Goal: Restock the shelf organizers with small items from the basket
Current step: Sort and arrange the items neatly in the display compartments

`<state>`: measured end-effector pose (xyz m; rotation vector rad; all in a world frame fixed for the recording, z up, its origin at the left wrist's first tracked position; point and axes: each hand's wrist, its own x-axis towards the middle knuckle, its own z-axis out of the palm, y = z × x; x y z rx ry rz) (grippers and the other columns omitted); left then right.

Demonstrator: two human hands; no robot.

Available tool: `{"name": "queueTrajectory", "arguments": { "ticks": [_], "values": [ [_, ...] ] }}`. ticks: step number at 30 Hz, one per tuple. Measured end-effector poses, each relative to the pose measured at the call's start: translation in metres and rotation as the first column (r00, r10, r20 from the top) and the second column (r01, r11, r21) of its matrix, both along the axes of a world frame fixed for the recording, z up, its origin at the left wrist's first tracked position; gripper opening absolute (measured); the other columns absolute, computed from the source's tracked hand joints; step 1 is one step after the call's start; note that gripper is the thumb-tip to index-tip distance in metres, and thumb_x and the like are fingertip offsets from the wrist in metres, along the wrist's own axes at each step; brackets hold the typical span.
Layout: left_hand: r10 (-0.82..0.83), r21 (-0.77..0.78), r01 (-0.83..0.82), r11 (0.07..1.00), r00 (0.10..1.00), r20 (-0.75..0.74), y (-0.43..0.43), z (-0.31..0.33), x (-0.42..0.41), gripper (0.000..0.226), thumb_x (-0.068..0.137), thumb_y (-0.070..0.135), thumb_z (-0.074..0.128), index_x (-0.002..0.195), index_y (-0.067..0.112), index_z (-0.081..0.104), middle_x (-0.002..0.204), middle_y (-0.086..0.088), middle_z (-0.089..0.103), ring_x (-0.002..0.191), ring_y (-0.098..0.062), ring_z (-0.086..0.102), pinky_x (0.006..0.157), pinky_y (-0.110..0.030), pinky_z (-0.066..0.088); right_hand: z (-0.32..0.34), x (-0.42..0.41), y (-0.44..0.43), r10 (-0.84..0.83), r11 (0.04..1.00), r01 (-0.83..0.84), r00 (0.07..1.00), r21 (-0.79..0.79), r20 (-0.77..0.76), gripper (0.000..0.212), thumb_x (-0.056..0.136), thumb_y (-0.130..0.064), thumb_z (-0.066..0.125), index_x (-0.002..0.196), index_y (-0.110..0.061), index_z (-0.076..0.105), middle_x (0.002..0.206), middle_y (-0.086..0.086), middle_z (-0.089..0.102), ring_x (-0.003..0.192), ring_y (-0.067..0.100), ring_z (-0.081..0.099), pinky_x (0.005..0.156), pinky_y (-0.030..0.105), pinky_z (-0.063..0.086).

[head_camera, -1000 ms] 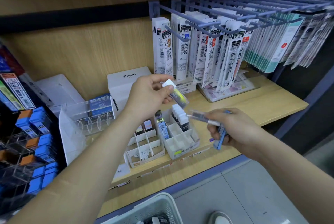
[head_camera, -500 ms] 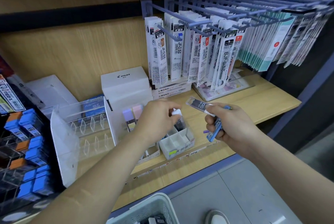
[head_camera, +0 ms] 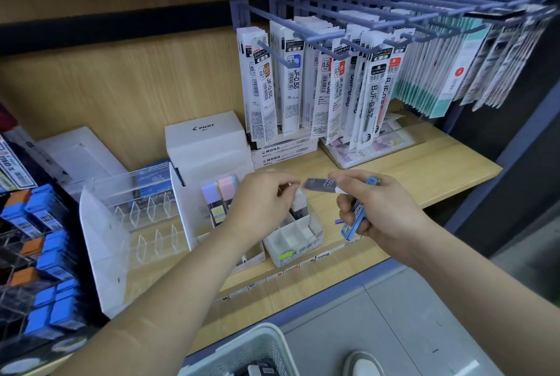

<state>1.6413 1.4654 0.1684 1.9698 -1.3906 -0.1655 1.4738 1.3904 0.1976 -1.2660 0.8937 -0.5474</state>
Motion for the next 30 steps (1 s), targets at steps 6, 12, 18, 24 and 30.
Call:
{"name": "queueTrajectory", "arguments": {
  "ticks": [6, 12, 18, 24, 30],
  "values": [
    [-0.272, 0.042, 0.281, 0.959, 0.95, -0.151, 0.004, 0.038, -0.011, 0.044, 0.069, 0.005, 0.064, 0.099, 0.038, 0.069, 0.1, 0.015, 0.059, 0.086, -0.004, 0.054, 0.076, -0.02, 0.046, 0.005, 0.001, 0.003, 0.002, 1.0, -0.003, 1.0, -0.011, -0.012, 0.02, 0.096, -0.023, 0.056, 0.102, -0.007, 0.066, 0.055, 0.004, 0.053, 0.047, 0.015, 0.044, 0.048, 0.027, 0.026],
    [-0.185, -0.005, 0.185, 0.983, 0.982, -0.041, 0.011, 0.054, -0.024, 0.016, 0.078, 0.019, 0.075, 0.092, 0.027, 0.072, 0.08, 0.012, 0.066, 0.069, -0.005, 0.061, 0.07, -0.021, 0.051, 0.019, 0.005, 0.01, -0.014, 0.999, 0.012, 0.998, 0.036, 0.056, 0.038, 0.093, -0.045, 0.057, 0.078, -0.01, 0.056, 0.056, 0.007, 0.052, 0.046, 0.016, 0.044, 0.046, 0.025, 0.028],
    [-0.115, -0.178, 0.008, 0.984, 0.792, -0.6, 0.037, 0.089, -0.022, 0.038, 0.08, -0.003, 0.07, 0.111, 0.019, 0.064, 0.074, -0.008, 0.063, 0.063, -0.02, 0.062, 0.07, -0.038, 0.06, 0.027, 0.006, 0.022, 0.215, 0.977, -0.215, 0.975, -0.009, 0.055, 0.033, 0.081, -0.045, 0.065, 0.092, -0.014, 0.069, 0.077, 0.002, 0.058, 0.049, 0.012, 0.043, 0.042, 0.019, 0.03],
    [-0.127, -0.195, -0.008, 0.981, 0.733, -0.668, 0.073, 0.088, -0.017, 0.045, 0.08, -0.001, 0.071, 0.115, 0.028, 0.065, 0.078, -0.008, 0.059, 0.065, -0.018, 0.062, 0.065, -0.026, 0.055, 0.04, 0.015, 0.043, 0.334, 0.943, -0.334, 0.941, -0.005, 0.056, 0.019, 0.099, -0.016, 0.052, 0.092, -0.005, 0.064, 0.061, -0.002, 0.062, 0.046, 0.011, 0.041, 0.042, 0.02, 0.025],
    [-0.027, -0.232, -0.145, 0.962, 0.792, -0.609, 0.087, 0.09, -0.019, 0.041, 0.076, 0.004, 0.077, 0.106, 0.027, 0.063, 0.067, -0.001, 0.06, 0.057, -0.017, 0.065, 0.065, -0.031, 0.058, 0.048, 0.024, 0.064, 0.289, 0.954, -0.293, 0.955, 0.058, 0.062, 0.028, 0.097, -0.033, 0.055, 0.097, -0.008, 0.067, 0.073, 0.006, 0.065, 0.046, 0.013, 0.042, 0.045, 0.022, 0.025]
  ]
}}
